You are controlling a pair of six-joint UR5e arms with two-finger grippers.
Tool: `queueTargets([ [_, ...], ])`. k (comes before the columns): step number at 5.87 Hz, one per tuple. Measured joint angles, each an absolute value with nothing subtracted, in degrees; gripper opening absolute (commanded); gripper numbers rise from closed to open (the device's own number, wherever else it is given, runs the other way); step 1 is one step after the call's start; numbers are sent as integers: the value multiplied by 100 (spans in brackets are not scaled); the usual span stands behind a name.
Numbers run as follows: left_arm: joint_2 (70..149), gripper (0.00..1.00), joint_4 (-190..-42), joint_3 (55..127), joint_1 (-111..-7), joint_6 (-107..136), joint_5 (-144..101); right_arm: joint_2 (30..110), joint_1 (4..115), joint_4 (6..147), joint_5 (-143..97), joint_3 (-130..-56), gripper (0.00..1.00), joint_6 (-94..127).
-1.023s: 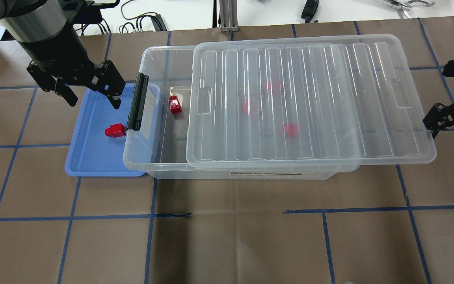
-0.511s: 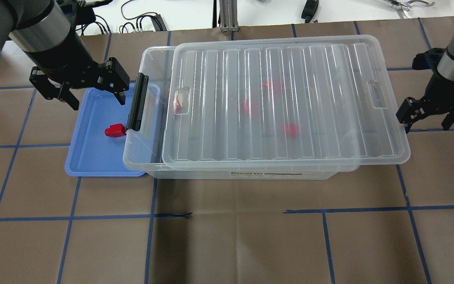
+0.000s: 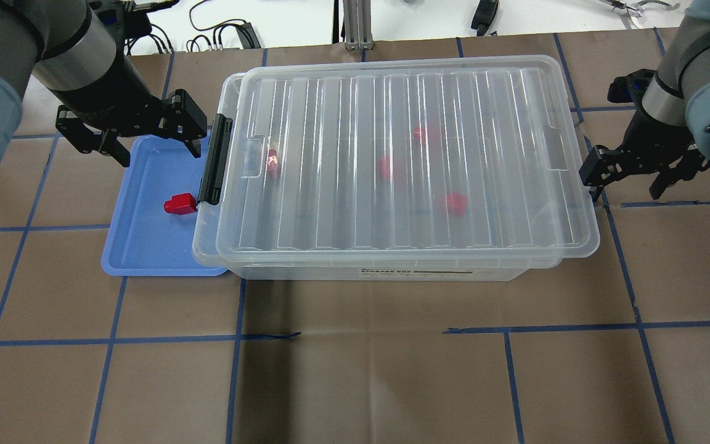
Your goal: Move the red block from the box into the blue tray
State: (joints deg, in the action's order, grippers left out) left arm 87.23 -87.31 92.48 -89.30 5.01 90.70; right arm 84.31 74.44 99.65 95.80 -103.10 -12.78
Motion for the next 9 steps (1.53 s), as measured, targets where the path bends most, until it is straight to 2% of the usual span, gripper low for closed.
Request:
queueTargets([
  [2, 8719, 98, -8720, 9255, -8930, 499, 9070, 8431, 7526, 9808, 9488, -10120, 100, -1196],
  [5, 8721, 98, -8719, 9234, -8930, 500, 9068, 8340, 7683, 8287, 9446, -8502, 100, -685],
  [6, 8732, 98, -8721, 9202, -8919, 505, 9064, 8330, 7993, 7985, 9362, -8181, 100, -155],
  [9, 8734, 98, -8722, 9180, -8895, 485, 9062, 8350, 8763, 7752, 8763, -7755, 100, 664],
])
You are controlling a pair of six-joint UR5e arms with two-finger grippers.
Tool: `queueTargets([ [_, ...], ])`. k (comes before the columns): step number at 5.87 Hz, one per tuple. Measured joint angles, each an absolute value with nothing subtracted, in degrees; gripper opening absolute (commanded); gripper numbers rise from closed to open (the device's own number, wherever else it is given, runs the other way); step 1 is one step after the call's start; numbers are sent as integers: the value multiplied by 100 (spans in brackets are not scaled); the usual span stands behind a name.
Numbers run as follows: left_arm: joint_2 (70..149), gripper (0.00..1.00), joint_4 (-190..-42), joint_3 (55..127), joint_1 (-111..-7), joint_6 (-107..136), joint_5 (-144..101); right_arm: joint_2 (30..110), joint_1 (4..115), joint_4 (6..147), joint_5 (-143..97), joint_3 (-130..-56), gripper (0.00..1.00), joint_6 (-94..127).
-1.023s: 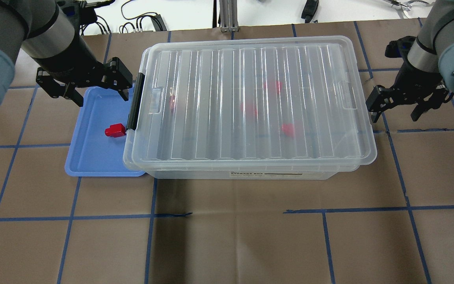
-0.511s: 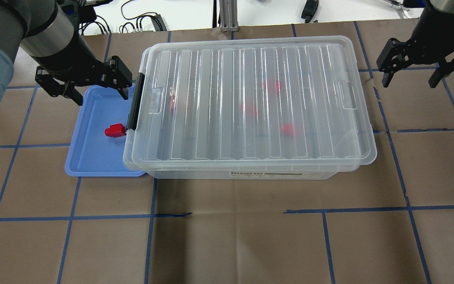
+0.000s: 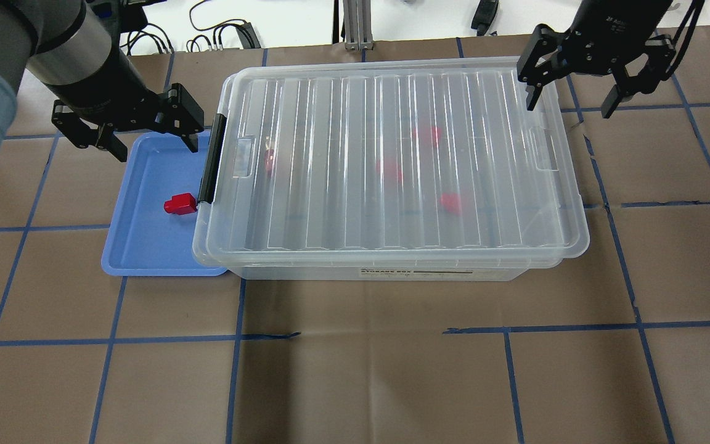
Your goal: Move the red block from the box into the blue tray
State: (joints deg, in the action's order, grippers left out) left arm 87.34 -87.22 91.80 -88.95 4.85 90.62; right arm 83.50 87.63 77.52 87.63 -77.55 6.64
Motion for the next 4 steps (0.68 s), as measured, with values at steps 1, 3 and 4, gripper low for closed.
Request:
queueTargets([
  [1, 8736, 98, -8726, 9166, -8891, 486, 9061, 8373, 8942, 7667, 8770, -7799, 100, 689],
  [3, 8744, 98, -8727, 9136, -8879, 478, 9056, 8440, 9108, 7649, 8825, -8005, 100, 676],
  [4, 8744, 98, -8727, 9133, -8876, 476, 9048, 8481, 9119, 7698, 8831, -8092, 100, 665],
])
